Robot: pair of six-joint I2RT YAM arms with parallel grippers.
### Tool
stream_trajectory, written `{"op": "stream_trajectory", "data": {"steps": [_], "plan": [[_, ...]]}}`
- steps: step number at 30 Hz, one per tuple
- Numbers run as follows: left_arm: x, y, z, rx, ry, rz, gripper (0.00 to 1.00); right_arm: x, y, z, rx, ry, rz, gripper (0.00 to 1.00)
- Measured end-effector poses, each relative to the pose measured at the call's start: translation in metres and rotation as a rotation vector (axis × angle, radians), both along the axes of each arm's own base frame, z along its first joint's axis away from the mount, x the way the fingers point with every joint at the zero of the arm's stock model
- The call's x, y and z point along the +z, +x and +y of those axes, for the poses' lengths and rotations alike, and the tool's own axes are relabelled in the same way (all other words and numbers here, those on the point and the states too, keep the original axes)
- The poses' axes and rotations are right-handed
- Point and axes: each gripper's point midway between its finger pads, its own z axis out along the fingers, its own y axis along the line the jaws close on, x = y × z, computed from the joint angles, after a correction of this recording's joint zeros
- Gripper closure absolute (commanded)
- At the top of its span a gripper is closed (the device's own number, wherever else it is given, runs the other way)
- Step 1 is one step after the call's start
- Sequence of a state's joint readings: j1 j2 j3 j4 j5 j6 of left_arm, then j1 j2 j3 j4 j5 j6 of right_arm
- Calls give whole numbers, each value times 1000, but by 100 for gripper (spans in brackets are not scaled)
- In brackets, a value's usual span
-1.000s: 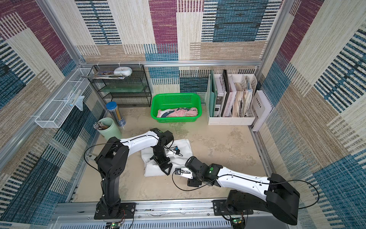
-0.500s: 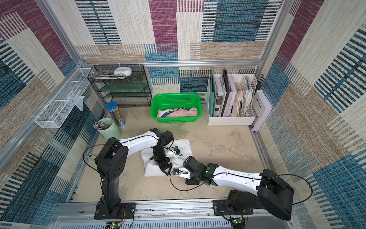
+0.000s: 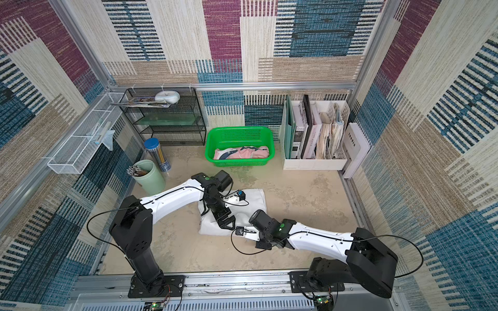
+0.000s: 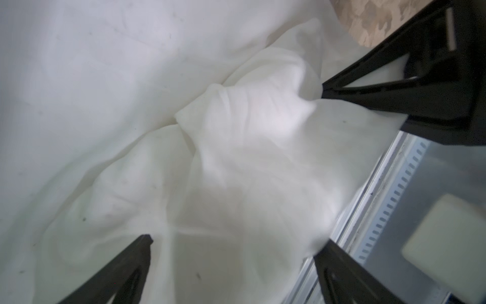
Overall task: Roll up the shorts
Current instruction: Roll the shorts at the center of the board.
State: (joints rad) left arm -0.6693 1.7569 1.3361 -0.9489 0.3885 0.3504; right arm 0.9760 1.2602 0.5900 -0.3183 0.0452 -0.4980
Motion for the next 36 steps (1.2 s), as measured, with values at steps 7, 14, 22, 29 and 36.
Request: {"op": "stream_trajectory", "data": {"steps": [7, 14, 22, 29, 36], "plan": [[40, -3, 30, 73, -60, -187, 0, 15, 8, 0, -46, 80, 120, 100], [71, -10, 47, 77, -120, -468, 0, 30, 26, 12, -87, 160, 337, 100], [38, -18, 35, -144, 14, -758, 0, 31, 39, 21, -153, 198, 592, 100], [-7, -4, 25, -283, 171, -911, 0, 45, 37, 25, -161, 271, 702, 100], [-31, 16, 16, -293, 229, -958, 9, 49, 33, 25, -159, 301, 751, 100]]}}
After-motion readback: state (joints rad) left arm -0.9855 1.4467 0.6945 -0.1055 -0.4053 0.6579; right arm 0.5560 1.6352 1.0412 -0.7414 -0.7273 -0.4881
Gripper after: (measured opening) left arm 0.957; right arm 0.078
